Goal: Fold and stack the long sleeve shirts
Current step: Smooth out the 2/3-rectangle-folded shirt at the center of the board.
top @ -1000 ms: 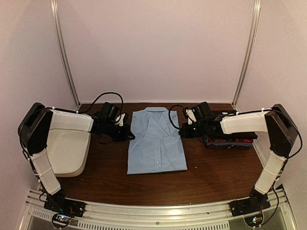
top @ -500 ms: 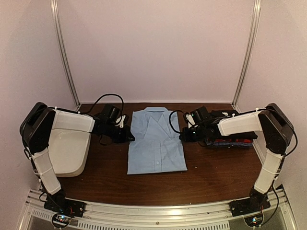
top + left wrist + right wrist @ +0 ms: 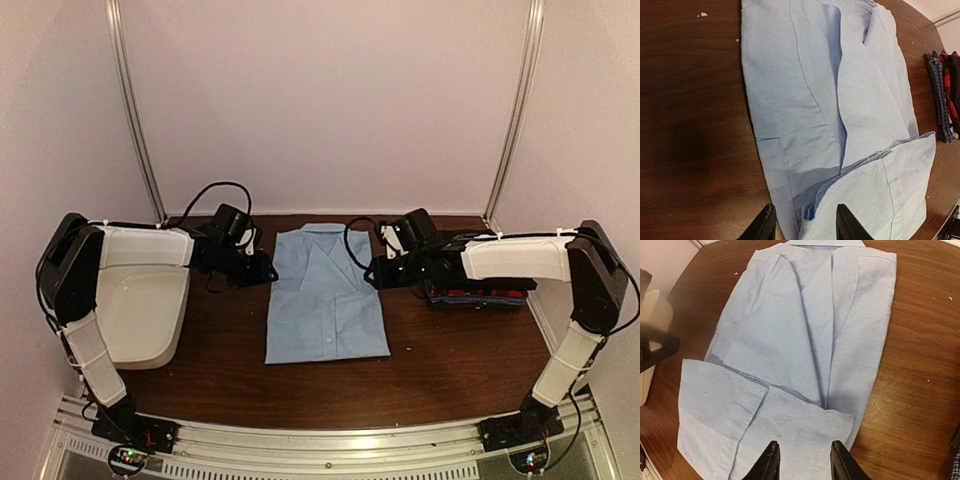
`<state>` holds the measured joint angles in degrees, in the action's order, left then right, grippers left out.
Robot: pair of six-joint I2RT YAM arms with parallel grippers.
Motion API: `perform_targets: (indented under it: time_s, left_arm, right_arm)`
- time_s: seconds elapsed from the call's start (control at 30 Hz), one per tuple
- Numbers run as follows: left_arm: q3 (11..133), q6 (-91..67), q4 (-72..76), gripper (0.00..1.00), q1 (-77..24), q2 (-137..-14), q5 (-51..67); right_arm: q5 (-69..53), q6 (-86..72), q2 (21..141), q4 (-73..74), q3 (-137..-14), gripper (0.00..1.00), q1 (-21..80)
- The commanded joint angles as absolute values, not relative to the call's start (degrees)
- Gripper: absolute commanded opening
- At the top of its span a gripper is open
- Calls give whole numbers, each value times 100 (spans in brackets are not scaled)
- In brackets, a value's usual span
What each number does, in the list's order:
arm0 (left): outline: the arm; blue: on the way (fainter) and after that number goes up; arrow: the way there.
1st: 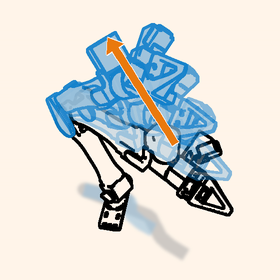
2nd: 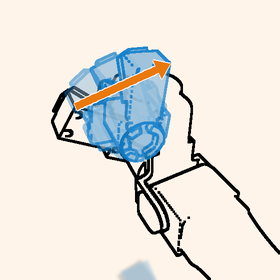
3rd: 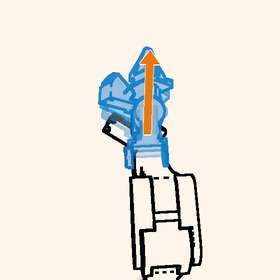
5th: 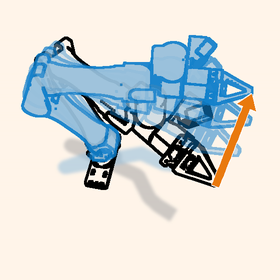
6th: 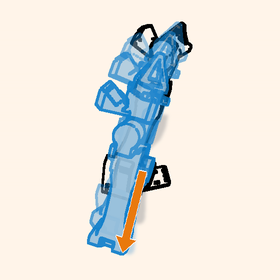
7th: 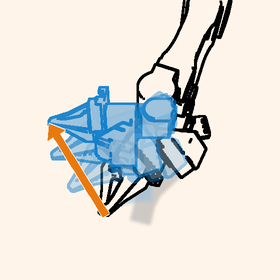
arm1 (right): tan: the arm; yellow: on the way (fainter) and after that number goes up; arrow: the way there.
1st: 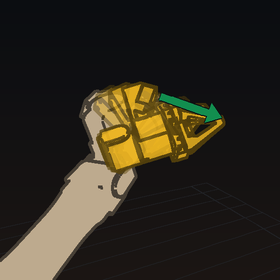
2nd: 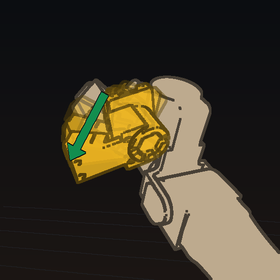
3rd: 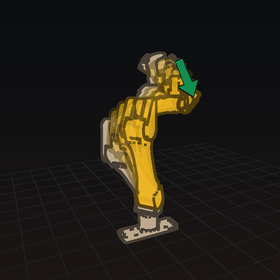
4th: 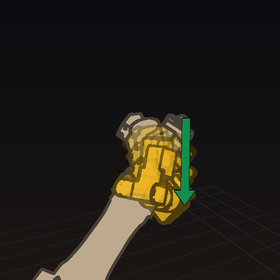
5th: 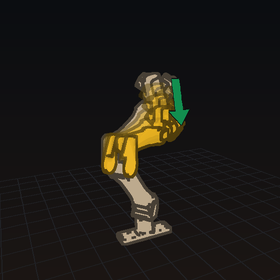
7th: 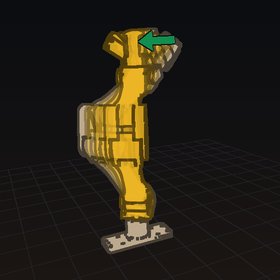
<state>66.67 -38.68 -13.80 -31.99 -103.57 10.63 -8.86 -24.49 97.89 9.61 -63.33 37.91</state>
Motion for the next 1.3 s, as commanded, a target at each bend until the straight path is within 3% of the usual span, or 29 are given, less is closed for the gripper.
perform_targets:
  time_s: [0.0, 0.53, 0.8, 0.97, 1.27]
  left_arm:
    - [6950, -3722, -1608, 41, -3373, -9966, 590]
    - [7118, -3769, -1517, 26, -3797, -10751, 1394]
    - [7484, -3683, -1564, 23, -3700, -11426, 1556]
    - [7574, -3657, -1561, 23, -3614, -11588, 1584]
    - [7645, -3633, -1617, 24, -3597, -11330, 1488]
  right_arm:
    - [-677, -2395, 9668, 1207, -6434, 35, 4184]
    - [-832, -2241, 10865, 1065, -6847, 33, 4395]
    - [-740, -2206, 11302, 1001, -7049, 39, 4246]
    - [-715, -2193, 11201, 1143, -7103, 45, 4223]
    - [-631, -2187, 10579, 1425, -7249, 46, 4255]
